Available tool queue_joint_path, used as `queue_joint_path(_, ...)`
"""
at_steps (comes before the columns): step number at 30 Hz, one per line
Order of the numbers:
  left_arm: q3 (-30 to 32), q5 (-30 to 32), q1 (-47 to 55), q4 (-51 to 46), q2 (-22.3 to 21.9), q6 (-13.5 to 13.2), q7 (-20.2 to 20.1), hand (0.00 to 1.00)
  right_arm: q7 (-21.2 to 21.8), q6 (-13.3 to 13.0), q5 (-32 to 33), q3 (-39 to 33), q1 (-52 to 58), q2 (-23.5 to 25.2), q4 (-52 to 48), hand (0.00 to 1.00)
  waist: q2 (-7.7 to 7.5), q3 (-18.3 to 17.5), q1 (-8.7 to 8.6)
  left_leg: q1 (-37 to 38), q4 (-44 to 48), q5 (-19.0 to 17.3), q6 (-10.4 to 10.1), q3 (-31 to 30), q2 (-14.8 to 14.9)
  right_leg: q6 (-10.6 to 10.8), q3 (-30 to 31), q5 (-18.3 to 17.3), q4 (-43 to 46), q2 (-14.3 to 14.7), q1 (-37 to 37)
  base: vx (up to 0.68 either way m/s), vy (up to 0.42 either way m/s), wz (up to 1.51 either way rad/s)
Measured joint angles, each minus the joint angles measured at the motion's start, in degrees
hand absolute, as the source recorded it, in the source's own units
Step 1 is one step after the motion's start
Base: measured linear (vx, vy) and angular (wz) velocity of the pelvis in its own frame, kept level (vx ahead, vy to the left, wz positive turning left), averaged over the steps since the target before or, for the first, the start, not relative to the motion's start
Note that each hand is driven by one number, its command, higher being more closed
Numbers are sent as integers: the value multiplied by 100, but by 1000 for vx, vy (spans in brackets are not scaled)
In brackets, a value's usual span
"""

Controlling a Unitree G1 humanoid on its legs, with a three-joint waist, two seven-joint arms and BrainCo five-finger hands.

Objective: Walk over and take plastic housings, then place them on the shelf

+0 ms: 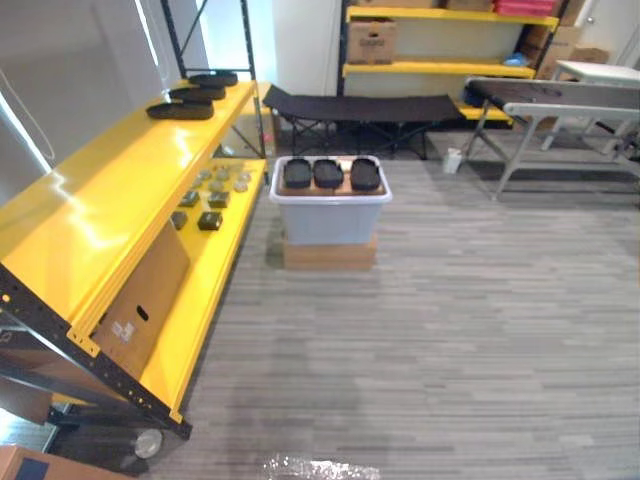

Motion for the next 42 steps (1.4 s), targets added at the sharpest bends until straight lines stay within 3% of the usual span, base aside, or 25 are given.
queue_joint_path(11, -6, -391, -113, 138, 46, 13, -183, 0, 55, 199, -21, -397, -132, 101, 48, 0, -5, 190, -9, 523, -351, 31, -117, 76, -136, 118, -194, 168, -412, -77, 551, 74, 42, 1)
queue_joint_path(20, -38, -387, -134, 134, 63, -20, -165, 0, 114, 197, -7, -306, -224, 92, 119, 0, -23, 315, -8, 579, -516, 130, -152, 81, -198, 184, -197, 151, -411, -121, 530, -48, -1, 0)
queue_joint_path(27, -88, -395, -117, 132, 61, -60, -165, 0, 58, 200, -10, -197, -218, 86, 113, 0, -64, 353, -6, 570, -728, 263, -68, 59, -209, 136, -302, 122, -347, -122, 397, -59, -28, 4)
queue_joint_path(30, -87, -374, -101, 135, 90, -61, -172, 0, -26, 158, 96, -204, -218, 130, 70, 0, -143, 420, -10, 563, -724, 254, -54, 70, -263, 177, -307, -440, 833, -325, -126, 0, 0, 0)
queue_joint_path(33, -95, -329, -123, 128, 140, -53, -167, 0, 5, 7, 271, -214, -272, 157, -74, 0, -151, 661, -22, 734, -725, 238, 137, 73, -249, 286, -369, -751, 2489, -549, -892, -13, 32, -6)
queue_joint_path(35, -95, -315, -146, 141, 230, -26, -162, 0, 16, 14, 277, -201, -263, 229, -49, 0, -282, 745, -28, 770, -710, 196, 161, 75, -242, 204, -461, -912, 2618, -673, -1076, -7, 10, -2)
queue_joint_path(36, -93, -300, -158, 146, 272, -23, -168, 0, 61, 9, 277, -215, -239, 293, -29, 0, -340, 761, -29, 755, -702, 145, 137, 73, -207, 213, -461, -903, 2355, -698, -1198, -1, 8, -3)
queue_joint_path(38, -50, -191, -193, 160, 248, -18, -162, 0, 214, 27, 227, -337, -191, 304, -24, 0, -308, 779, -50, 761, -661, 58, 56, 84, -54, 242, -452, -843, 1850, -659, -1383, 120, -33, -6)
queue_joint_path(40, 56, -162, -278, 200, 166, -24, -163, 0, 313, 88, -71, -454, -131, 264, -16, 0, -202, 840, -104, 784, -451, -149, -108, 89, 214, 211, -393, -561, 1399, -502, -1468, 188, -88, 1)
queue_joint_path(42, 217, -154, -310, 203, 144, -35, -176, 0, 405, 217, -207, -510, 58, 292, 0, 0, -191, 853, -165, 945, -263, -445, -410, 75, 436, 256, -179, -191, 1101, -405, -1484, 281, -203, 7)
